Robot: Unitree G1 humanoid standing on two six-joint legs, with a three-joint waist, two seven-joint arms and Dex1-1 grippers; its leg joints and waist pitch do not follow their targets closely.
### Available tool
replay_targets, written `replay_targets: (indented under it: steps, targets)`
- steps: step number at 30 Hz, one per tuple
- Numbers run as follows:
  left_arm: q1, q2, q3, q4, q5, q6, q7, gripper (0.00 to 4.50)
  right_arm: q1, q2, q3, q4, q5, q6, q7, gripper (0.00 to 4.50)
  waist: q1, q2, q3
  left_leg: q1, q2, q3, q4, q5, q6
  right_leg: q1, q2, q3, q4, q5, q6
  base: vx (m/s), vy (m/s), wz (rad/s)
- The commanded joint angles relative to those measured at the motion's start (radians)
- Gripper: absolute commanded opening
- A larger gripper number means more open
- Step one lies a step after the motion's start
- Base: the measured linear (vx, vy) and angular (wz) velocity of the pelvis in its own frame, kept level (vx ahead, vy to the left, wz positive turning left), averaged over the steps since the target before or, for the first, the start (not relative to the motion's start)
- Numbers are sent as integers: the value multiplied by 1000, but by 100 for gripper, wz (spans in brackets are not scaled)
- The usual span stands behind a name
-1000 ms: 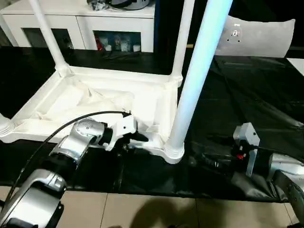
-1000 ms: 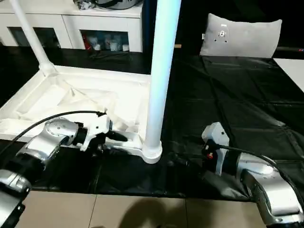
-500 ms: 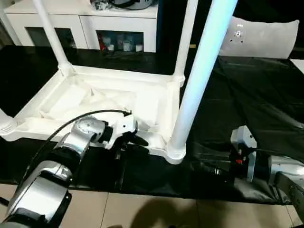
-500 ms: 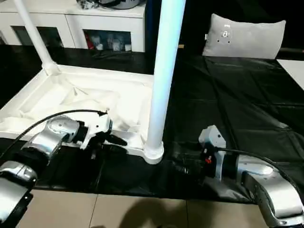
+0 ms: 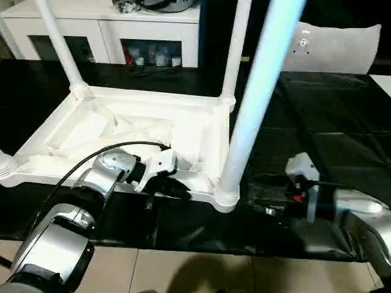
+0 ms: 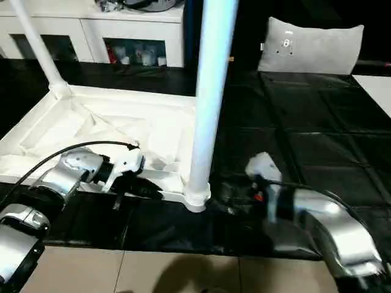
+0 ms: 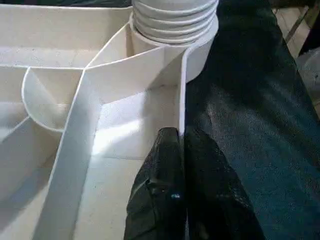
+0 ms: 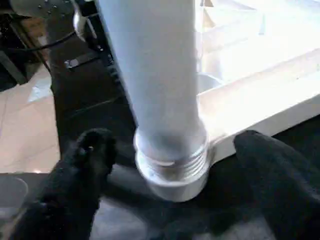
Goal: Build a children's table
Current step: Rotate leg to tighten
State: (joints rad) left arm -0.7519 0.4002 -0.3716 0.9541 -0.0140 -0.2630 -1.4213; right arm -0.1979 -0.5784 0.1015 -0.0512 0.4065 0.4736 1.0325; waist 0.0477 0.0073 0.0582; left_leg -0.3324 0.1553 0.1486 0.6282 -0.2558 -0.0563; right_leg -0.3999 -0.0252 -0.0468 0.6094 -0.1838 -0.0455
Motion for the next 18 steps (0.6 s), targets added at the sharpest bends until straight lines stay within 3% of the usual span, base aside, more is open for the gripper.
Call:
replay_targets:
  steps: [1,2,5,10,12,14,18]
  targets:
    - [28,5,-20,-11,30,16,11,0,-42,6,19,53,-17,-16,29,402,6,-18,-62,-19,63,-15,-74,-2,70,75,-119,60,-79,-221,-188,0,0,0]
    - [30,-3,-10,-20,21,25,11,0,-69,9,32,89,-21,-22,50,388,6,-25,-63,-19,65,-15,-75,1,71,75,-121,59,-78,-227,-188,0,0,0]
    - [32,-8,-2,-26,17,29,17,0,-107,12,51,133,-20,-24,95,367,12,-18,-64,-17,69,-14,-74,16,81,72,-122,59,-74,-205,-198,0,0,0]
    - [42,-3,6,-36,25,24,21,0,-169,26,74,213,-16,-33,153,324,20,-22,-68,-18,71,-13,-72,46,98,73,-125,57,-60,-130,-214,0,0,0]
    - [44,-2,8,-39,24,27,21,0,-180,31,73,228,-18,-37,159,324,20,-23,-67,-19,70,-12,-71,46,96,72,-125,57,-61,-136,-212,0,0,0]
    - [47,0,10,-46,24,32,22,0,-194,36,75,249,-18,-44,170,285,22,-23,-67,-20,70,-11,-71,41,94,73,-125,57,-63,-149,-206,0,0,0]
    - [50,-3,18,-52,18,44,24,0,-209,42,80,271,-14,-51,192,261,22,-20,-67,-18,71,-11,-72,40,92,71,-124,56,-63,-156,-205,0,0,0]
